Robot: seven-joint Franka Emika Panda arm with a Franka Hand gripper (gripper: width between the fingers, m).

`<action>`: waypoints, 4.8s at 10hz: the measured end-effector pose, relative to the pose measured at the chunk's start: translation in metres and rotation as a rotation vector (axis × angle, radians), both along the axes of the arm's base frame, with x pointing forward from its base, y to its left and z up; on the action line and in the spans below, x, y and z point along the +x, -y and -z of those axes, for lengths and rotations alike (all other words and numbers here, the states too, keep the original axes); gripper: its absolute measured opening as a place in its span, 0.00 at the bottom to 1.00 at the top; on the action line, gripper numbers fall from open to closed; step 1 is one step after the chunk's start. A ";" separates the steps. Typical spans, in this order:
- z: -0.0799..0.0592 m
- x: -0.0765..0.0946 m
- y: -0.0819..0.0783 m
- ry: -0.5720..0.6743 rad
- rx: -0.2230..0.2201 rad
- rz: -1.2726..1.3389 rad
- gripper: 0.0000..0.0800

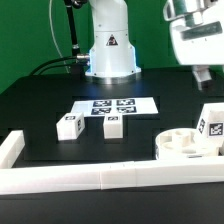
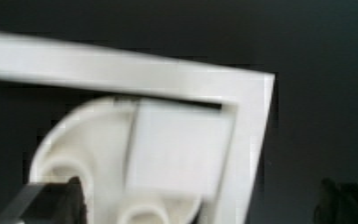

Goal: Assemble stool

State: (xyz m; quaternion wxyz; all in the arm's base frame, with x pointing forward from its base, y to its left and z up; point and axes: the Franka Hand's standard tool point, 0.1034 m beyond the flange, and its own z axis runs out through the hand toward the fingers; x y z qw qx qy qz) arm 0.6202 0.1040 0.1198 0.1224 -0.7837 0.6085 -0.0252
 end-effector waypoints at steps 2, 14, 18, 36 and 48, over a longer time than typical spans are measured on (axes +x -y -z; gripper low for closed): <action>-0.024 0.002 0.023 0.028 -0.011 -0.133 0.81; -0.029 -0.009 0.075 -0.020 -0.044 -0.596 0.81; -0.018 -0.019 0.089 -0.087 -0.116 -0.993 0.81; 0.065 -0.071 0.150 -0.174 -0.083 -1.304 0.81; 0.086 -0.092 0.139 -0.635 0.264 -1.281 0.81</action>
Offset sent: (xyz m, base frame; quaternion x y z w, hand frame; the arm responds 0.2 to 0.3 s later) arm 0.0000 0.0000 0.0000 0.0000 0.0000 0.0000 1.0000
